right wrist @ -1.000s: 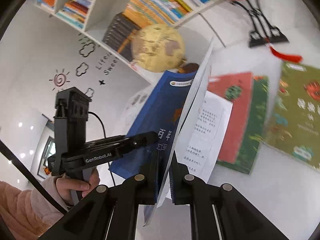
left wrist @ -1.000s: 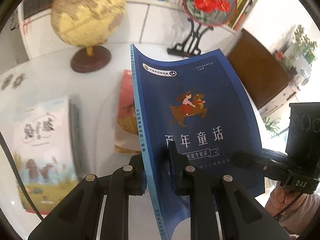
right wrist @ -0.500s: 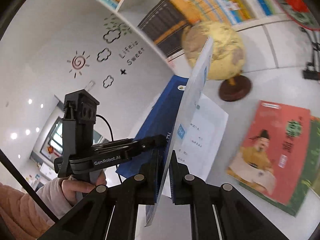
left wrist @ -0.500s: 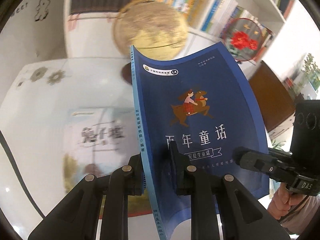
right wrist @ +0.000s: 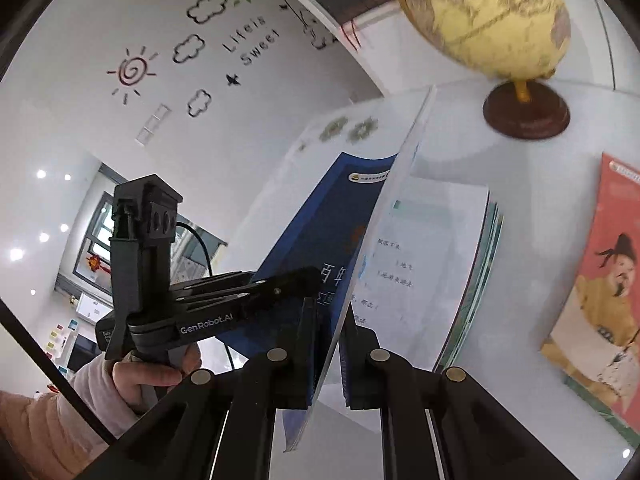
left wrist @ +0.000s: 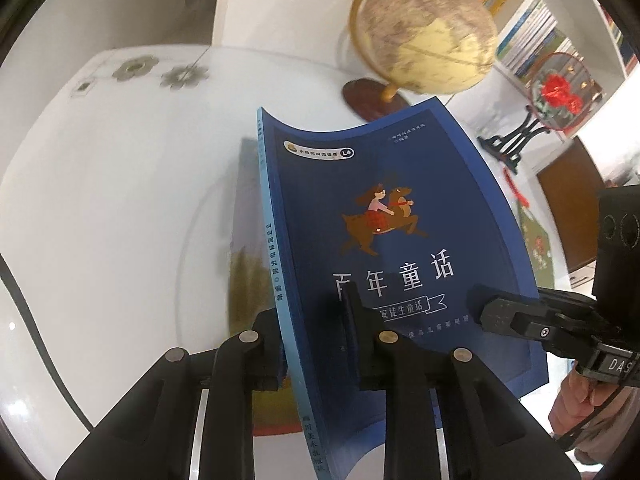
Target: Organize books
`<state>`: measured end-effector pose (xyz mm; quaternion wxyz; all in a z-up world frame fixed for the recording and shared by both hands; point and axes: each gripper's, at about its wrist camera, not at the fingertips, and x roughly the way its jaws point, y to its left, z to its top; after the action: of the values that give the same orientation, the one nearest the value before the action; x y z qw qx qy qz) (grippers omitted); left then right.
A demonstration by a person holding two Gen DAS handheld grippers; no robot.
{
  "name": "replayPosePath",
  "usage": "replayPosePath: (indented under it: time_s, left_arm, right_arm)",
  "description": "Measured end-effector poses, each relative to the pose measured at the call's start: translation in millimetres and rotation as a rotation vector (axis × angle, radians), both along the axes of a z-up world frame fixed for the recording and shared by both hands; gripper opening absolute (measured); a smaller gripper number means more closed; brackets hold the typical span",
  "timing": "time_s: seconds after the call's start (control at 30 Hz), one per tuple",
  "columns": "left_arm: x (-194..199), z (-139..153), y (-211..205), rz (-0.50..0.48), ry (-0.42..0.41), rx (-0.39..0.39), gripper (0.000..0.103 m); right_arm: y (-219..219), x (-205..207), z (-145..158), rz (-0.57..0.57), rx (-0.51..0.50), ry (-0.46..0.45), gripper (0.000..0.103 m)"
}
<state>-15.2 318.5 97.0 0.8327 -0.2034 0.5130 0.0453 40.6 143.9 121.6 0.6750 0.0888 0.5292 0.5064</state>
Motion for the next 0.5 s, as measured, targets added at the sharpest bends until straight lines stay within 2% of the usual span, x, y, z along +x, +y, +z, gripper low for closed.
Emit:
replayPosePath:
  time_s: [0.17,0.5]
  left_arm:
    - [-3,-14,8,0.019,0.016,-0.01,0.022]
    - [-4,-19,13,0.022,0.051,-0.012,0.032]
  right_arm:
    - [11,4,-24,-0.021,-0.041,0.053,0.01]
    - [-1,14,-55,-0.077,-0.087,0.127,0.01]
